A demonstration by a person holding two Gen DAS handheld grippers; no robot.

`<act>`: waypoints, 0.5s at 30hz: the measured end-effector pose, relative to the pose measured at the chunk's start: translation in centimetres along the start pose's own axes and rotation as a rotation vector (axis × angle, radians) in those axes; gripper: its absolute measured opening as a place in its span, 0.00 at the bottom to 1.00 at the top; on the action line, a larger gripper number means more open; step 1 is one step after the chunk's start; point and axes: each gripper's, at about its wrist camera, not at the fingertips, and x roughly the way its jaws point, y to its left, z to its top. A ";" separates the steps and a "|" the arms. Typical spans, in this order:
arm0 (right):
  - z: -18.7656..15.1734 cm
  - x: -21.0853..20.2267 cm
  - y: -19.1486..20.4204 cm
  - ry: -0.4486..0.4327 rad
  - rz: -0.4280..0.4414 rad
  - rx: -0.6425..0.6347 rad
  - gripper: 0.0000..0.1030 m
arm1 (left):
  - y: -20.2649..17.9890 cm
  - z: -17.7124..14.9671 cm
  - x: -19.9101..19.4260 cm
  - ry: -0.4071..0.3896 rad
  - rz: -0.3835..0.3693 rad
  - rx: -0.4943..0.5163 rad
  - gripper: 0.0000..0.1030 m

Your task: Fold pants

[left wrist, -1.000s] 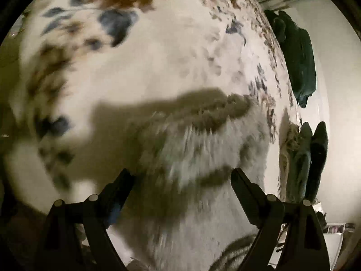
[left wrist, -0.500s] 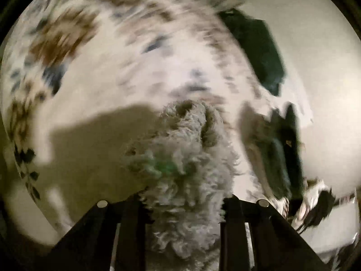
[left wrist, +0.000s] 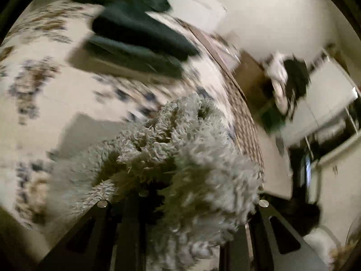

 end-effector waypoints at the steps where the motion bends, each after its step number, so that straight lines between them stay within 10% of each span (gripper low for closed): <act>1: 0.0 -0.1 -1.2 0.000 -0.007 0.013 0.98 | -1.1 -0.7 1.2 0.025 0.000 0.023 0.19; 6: 0.0 -0.7 -6.4 0.006 -0.043 0.053 0.98 | -5.0 -3.2 7.0 0.202 0.094 0.102 0.28; 10: -0.1 -1.0 -9.5 0.013 0.012 0.118 0.98 | -6.7 -4.8 6.9 0.286 0.085 0.155 0.75; 15: -0.1 -0.1 -9.9 0.068 0.254 0.183 0.98 | -6.1 -3.9 2.7 0.290 0.042 0.138 0.76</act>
